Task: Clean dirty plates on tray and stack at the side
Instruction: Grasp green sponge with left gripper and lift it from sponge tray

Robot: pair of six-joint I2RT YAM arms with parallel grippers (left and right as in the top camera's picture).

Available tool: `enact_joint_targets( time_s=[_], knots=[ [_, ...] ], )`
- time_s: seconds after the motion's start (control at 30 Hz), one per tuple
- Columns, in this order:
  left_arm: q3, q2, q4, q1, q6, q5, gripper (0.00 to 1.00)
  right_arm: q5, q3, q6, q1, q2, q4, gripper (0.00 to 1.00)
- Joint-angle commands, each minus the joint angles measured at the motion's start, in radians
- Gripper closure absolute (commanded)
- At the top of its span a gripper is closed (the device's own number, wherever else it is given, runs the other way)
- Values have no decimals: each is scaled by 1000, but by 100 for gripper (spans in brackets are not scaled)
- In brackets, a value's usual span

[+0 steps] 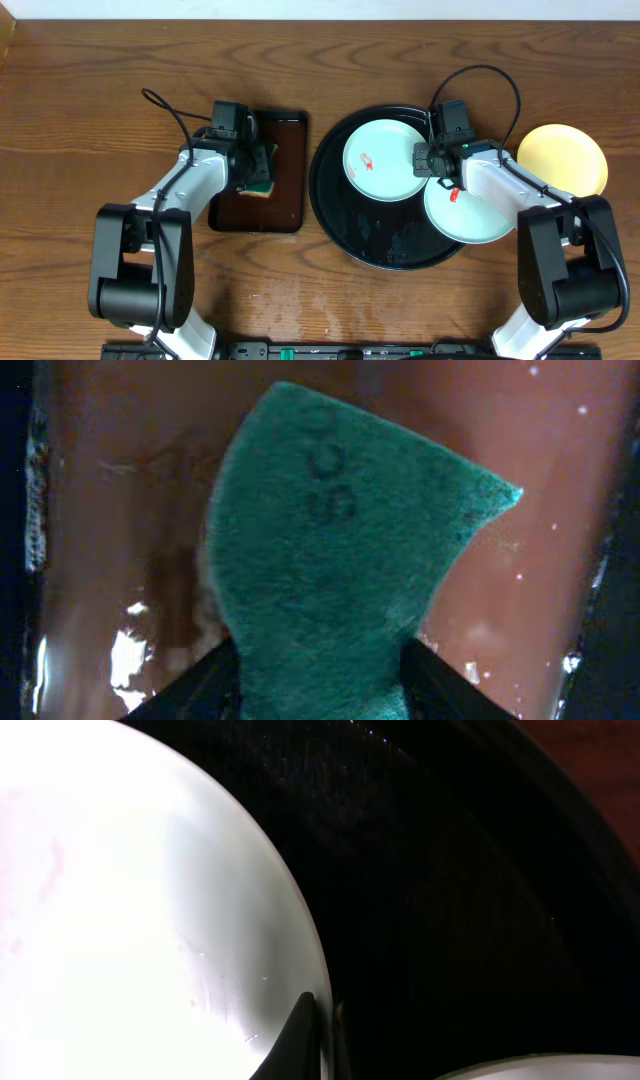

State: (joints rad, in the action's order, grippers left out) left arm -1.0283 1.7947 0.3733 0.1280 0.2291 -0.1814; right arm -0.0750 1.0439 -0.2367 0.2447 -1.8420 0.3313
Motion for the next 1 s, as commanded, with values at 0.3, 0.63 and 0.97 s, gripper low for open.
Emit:
enact_joint_targets(
  time_s=[0.3, 0.63, 0.97],
  knots=[
    [10, 13, -8, 2, -11, -10, 76, -2, -6, -2, -8, -10, 1, 96],
    [10, 14, 13, 2, -11, -10, 78, -3, -6, -2, -8, -10, 1, 94],
    [-10, -226, 68, -12, -7, -9, 93, -3, -6, -2, -8, -10, 1, 99]
  ],
)
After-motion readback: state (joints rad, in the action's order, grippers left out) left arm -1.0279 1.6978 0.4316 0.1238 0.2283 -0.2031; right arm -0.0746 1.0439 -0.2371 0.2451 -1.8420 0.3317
